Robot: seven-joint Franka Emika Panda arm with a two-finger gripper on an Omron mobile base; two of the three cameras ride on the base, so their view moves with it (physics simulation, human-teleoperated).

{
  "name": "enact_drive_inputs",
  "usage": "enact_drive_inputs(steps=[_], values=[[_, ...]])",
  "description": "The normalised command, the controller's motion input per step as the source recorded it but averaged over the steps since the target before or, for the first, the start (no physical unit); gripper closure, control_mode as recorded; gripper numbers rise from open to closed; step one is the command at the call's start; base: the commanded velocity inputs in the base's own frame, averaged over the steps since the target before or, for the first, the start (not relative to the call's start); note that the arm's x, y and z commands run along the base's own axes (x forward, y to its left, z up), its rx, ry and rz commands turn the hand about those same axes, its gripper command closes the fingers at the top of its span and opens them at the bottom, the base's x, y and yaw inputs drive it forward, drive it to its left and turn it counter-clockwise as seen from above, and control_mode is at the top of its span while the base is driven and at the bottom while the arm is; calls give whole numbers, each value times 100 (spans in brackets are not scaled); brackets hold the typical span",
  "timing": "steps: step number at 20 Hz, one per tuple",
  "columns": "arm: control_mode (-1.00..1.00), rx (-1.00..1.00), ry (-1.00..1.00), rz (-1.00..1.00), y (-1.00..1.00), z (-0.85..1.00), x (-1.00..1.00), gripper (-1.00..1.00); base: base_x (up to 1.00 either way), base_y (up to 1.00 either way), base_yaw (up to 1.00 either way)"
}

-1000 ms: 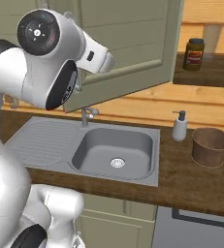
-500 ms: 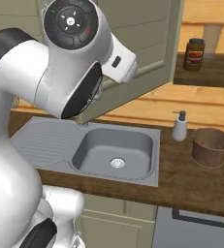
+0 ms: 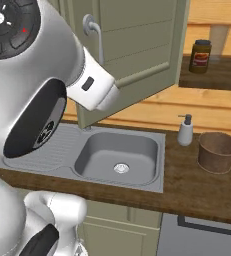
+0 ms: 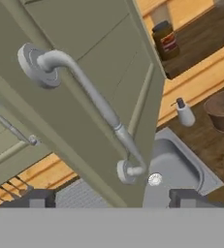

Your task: Open the cabinet, pick up the bread from the cabinet and place it in the basket. Then move the basket to the dining counter.

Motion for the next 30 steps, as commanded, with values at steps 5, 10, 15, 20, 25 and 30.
enact_drive_inputs(steps=[5,10,15,20,25,30], values=[[-100,-1,4,-29,100,-38,-8,-100,0,0,0],[-100,4,34,-46,100,-70,37,-100,0,0,0],[-100,16,3,-53,88,-46,85,-100,0,0,0],[-100,15,-7,-64,31,-48,85,-100,0,0,0],[-100,13,-32,-72,0,-44,36,-100,0,0,0],[-100,2,-20,-63,-38,-3,33,-100,0,0,0]])
